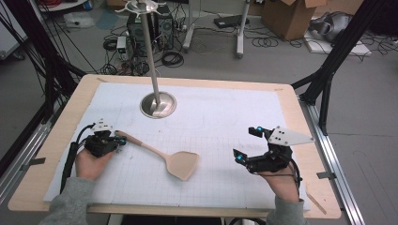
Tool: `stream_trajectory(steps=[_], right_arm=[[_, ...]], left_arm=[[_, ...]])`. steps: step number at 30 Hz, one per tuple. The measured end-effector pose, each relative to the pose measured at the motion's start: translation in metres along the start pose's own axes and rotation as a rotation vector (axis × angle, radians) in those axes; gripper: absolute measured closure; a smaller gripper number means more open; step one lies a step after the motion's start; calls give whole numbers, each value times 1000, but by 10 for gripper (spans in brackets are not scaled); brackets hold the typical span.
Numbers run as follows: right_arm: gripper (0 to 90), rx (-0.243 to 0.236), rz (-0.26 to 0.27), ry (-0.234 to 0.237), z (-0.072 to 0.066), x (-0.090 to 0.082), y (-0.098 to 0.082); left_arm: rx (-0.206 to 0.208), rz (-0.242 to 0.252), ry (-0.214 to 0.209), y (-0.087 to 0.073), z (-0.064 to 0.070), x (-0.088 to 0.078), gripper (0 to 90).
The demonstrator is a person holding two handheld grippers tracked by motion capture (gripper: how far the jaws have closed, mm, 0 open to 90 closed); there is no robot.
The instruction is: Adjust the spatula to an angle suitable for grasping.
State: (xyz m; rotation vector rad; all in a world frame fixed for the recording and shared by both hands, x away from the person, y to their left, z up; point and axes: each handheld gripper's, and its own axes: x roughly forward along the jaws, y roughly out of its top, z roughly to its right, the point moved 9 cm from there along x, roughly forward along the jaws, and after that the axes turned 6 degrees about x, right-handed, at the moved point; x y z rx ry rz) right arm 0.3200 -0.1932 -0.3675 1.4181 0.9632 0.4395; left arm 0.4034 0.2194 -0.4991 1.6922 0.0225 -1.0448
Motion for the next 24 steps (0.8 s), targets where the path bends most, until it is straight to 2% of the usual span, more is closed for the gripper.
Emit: stream_trajectory(steps=[3,5,10,14,15,19,24], right_arm=[[66,-1,2,1,0,0,0],[67,1,3,4,0,0,0],[67,-5,7,4,-1,-1,0],[67,8,3,5,0,-1,0],[66,3,4,5,0,-1,0],[67,6,-2,7,0,0,-1],[66,11,-5,7,0,1,-1]], left_arm=[[2,-7,-5,3,1,3,896],[24,-29,-4,6,0,6,896],[24,-42,-12,13,-4,16,895],[15,-39,-13,16,-6,22,895],[15,-41,-1,17,-8,24,896],[-36,-7,-8,19,-13,29,896],[-36,-3,2,21,-15,32,896]])
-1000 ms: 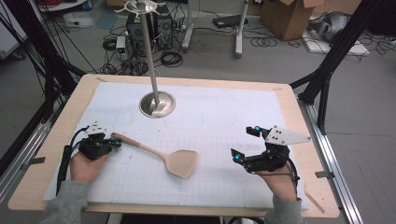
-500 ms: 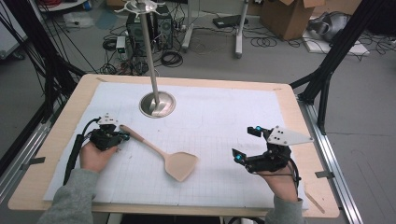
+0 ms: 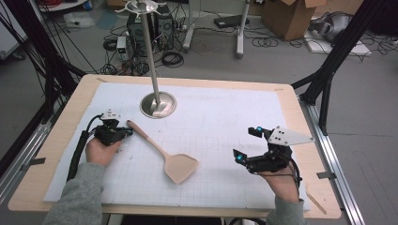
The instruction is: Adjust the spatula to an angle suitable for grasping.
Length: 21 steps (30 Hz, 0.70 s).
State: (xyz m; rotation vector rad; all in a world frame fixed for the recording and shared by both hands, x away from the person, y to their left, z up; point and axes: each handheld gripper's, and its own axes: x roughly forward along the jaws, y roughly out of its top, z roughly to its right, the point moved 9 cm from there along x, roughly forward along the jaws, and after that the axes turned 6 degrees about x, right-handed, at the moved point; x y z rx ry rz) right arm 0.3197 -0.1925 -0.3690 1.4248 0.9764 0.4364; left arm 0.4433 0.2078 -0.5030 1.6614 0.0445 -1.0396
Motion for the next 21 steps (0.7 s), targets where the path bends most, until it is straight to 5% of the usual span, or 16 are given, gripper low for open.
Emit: stream_trajectory(steps=[4,10,21], right_arm=[[67,-10,4,-1,1,-1,0],[67,-3,9,-7,2,-3,1],[67,-12,1,-2,0,0,0]], left_arm=[[4,-5,-1,1,1,-2,896],[39,55,-13,14,15,-19,896],[112,82,-97,33,69,-16,895]])
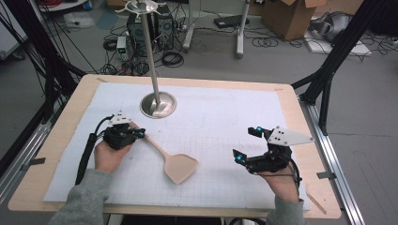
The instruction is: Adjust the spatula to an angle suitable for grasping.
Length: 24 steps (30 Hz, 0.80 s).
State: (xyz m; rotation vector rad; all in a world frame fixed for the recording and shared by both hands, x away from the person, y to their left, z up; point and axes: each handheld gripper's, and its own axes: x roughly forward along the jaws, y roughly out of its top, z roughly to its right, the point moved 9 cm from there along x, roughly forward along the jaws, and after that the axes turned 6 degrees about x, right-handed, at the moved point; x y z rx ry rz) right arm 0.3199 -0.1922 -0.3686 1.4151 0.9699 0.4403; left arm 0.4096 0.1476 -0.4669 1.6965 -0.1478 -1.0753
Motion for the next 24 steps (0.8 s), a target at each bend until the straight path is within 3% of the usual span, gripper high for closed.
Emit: stream_trajectory(steps=[6,13,24], right_arm=[[67,4,9,1,0,-2,1],[67,1,10,1,0,-2,1],[67,0,13,3,0,-3,2]], left_arm=[[22,-16,-45,6,28,18,895],[29,-20,-83,10,47,29,895],[75,-66,-118,6,71,43,895]])
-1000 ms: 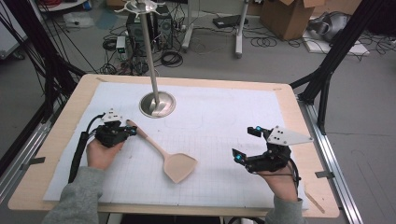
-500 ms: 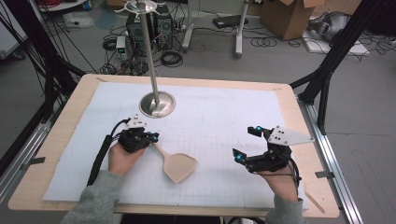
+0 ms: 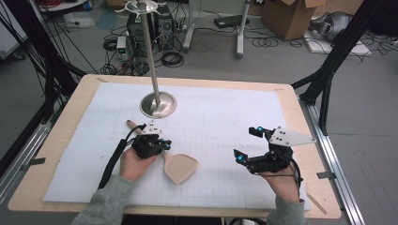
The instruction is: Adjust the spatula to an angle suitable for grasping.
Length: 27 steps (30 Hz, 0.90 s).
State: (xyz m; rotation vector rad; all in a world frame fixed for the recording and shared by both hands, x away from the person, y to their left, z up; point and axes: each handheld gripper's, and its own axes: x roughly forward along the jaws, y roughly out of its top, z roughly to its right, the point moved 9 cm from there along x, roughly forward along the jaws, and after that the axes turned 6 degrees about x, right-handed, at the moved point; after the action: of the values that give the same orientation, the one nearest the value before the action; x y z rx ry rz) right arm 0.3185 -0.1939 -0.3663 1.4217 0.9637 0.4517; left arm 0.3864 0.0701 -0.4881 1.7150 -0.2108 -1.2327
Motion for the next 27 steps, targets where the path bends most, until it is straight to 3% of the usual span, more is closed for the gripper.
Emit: stream_trajectory(steps=[13,18,27], right_arm=[[67,-5,-6,2,-1,2,-1],[67,-2,-7,4,-1,2,-1],[67,4,-7,1,-1,0,-1]], left_arm=[[33,-61,-19,-10,11,7,895],[42,-66,-10,-11,12,5,895],[58,-98,-34,-19,12,-4,896]])
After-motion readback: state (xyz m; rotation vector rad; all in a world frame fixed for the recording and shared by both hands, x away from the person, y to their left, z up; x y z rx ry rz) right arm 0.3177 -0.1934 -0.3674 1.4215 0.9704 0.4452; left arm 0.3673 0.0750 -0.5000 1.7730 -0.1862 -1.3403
